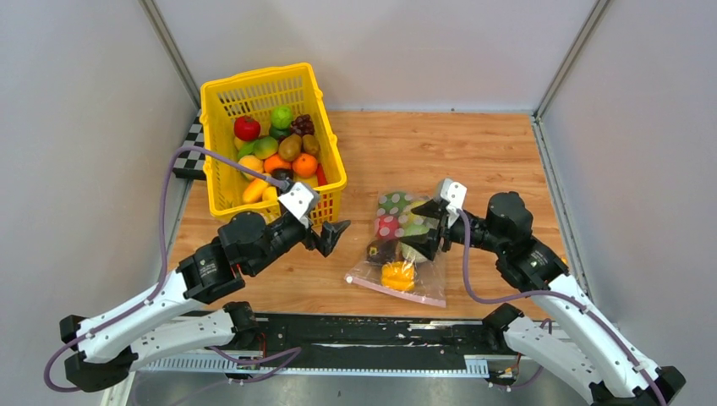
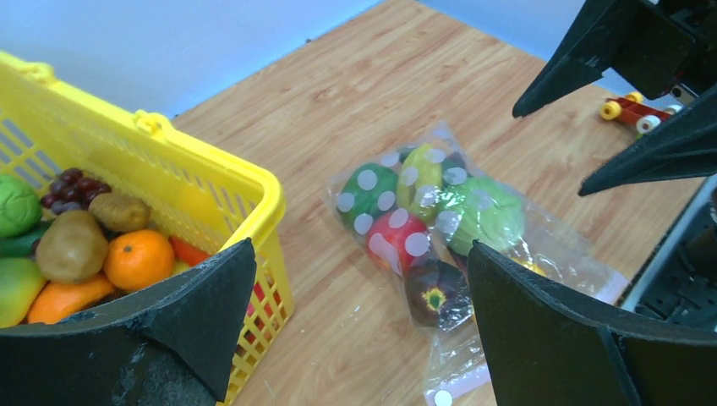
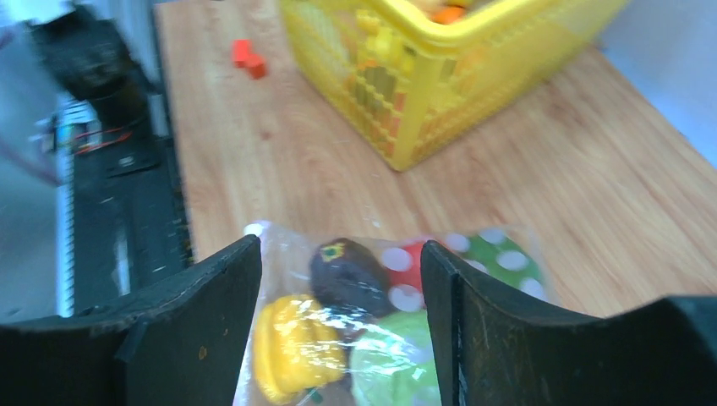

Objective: Place the food in the zip-top bag and seal the zipper
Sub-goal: Place the zipper food storage bag at the center of the board, then reset both arms

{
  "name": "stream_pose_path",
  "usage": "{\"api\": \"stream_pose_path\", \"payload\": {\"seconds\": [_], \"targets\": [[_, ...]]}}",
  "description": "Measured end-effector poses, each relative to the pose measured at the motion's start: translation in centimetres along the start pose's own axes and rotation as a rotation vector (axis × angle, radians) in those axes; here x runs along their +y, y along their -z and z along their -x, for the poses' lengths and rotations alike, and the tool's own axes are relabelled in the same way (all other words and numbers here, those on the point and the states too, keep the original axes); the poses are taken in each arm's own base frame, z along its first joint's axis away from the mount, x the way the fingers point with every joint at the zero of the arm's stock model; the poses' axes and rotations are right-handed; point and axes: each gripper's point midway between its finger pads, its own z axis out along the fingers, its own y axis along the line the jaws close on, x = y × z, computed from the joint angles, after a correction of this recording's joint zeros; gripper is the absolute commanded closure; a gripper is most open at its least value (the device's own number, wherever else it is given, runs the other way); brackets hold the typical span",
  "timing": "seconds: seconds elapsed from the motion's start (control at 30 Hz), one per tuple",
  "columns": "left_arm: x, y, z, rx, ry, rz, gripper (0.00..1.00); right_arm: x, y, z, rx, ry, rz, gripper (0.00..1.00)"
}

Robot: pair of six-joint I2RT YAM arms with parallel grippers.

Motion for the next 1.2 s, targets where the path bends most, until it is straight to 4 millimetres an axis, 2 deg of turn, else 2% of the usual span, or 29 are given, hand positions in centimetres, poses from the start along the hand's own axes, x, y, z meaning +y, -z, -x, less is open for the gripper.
{"api": "stream_pose_path", "payload": {"seconds": [0.2, 0.33, 0.5, 0.63, 0.73, 0.87, 1.0, 1.1, 1.2], "targets": [[2.3, -0.2, -0.6, 0.022, 0.011, 0.144, 0.0, -6.0, 1.0, -1.1, 0.042, -0.07, -0.36, 0.13], [4.5, 0.0, -0.9, 0.037, 0.014, 0.256, 0.0, -9.7, 2.9, -2.3, 0.064, -0.132, -0.608, 0.07], [9.5, 1.4, 0.7, 0.019, 0.051, 0.45, 0.0, -13.1, 5.9, -2.8, 0.048, -0.211, -0.848, 0.0], [13.7, 2.9, 2.2, 0.005, 0.088, 0.601, 0.0, -15.2, 8.3, -3.2, 0.03, -0.266, -0.988, 0.0], [17.5, 4.1, 2.6, 0.012, 0.124, 0.718, 0.0, -16.8, 10.3, -3.5, 0.015, -0.31, -1.078, 0.0], [21.9, 5.4, 1.0, 0.045, 0.204, 0.837, 0.0, -18.9, 12.8, -3.8, -0.006, -0.37, -1.182, 0.0], [24.8, 5.9, -1.9, 0.111, 0.304, 0.9, 0.0, -20.4, 14.5, -4.2, 0.004, -0.422, -1.247, 0.0], [25.0, 5.9, -3.7, 0.189, 0.363, 0.902, 0.0, -20.8, 14.5, -4.1, 0.017, -0.442, -1.245, 0.0], [24.6, 5.9, -4.2, 0.209, 0.388, 0.893, 0.0, -21.1, 14.2, -3.4, 0.005, -0.444, -1.232, 0.0]]}}
